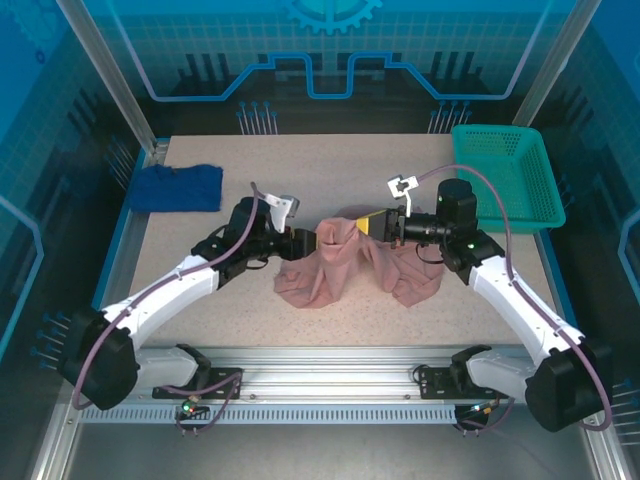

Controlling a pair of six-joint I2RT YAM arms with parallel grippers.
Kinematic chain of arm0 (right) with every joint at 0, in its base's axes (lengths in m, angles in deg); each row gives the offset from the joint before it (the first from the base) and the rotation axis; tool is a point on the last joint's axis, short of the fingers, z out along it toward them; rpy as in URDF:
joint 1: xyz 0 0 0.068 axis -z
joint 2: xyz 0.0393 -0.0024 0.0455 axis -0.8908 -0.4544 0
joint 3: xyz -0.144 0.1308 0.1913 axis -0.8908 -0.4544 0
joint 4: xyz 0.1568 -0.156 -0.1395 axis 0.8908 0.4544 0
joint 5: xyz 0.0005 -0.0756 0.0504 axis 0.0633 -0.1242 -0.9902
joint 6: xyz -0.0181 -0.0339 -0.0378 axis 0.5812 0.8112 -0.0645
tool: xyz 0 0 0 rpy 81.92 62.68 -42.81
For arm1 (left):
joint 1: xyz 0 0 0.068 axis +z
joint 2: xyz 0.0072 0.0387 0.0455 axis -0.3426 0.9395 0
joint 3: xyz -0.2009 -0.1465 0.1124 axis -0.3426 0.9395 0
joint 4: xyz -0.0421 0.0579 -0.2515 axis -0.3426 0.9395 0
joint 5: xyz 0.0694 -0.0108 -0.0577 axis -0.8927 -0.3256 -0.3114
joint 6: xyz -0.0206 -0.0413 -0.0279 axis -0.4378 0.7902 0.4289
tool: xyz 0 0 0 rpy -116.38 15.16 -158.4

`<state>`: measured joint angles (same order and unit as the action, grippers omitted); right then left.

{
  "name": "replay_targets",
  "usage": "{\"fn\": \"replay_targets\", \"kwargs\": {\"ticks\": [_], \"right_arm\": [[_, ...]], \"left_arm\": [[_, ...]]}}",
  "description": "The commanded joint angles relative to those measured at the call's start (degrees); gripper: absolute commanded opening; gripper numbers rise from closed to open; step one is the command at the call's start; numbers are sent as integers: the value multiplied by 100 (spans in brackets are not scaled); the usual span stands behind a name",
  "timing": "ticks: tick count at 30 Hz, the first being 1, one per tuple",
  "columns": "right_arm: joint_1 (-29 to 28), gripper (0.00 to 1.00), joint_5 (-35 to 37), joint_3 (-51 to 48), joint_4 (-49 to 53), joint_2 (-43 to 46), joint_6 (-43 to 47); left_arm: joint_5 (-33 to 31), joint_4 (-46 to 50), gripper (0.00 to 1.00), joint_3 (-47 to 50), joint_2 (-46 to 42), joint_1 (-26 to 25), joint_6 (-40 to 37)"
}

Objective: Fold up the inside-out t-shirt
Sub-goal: Turn the T-shirt inside out at the center of the table.

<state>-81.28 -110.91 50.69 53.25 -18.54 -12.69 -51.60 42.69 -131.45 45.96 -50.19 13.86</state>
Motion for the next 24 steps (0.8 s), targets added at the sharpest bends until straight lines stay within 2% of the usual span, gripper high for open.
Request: {"fn": "replay_targets", "kwargs": {"ticks": [1,2,7,11,18,24], "right_arm": [[46,0,-115,-6,-87,-32,-56],[46,0,-102,-5,-74,-49,-43],[49,0,-123,17,9,-94,35],[55,0,-90,-5,103,-58,106],[72,0,-90,-15,151,-34,162],[102,0,-104,-41,220,29,224]], "left_arm": [[-442,71,64,-40,-483,-329,-495],[-409,22,64,-27,-538,-407,-571],[466,-196,49,-263,-286,-597,-802],[968,-125,50,-588,164,-598,-862],[1245,-68,52,-1036,688,-597,-973],[1256,-106,40,-1253,1036,-597,-1001]]}}
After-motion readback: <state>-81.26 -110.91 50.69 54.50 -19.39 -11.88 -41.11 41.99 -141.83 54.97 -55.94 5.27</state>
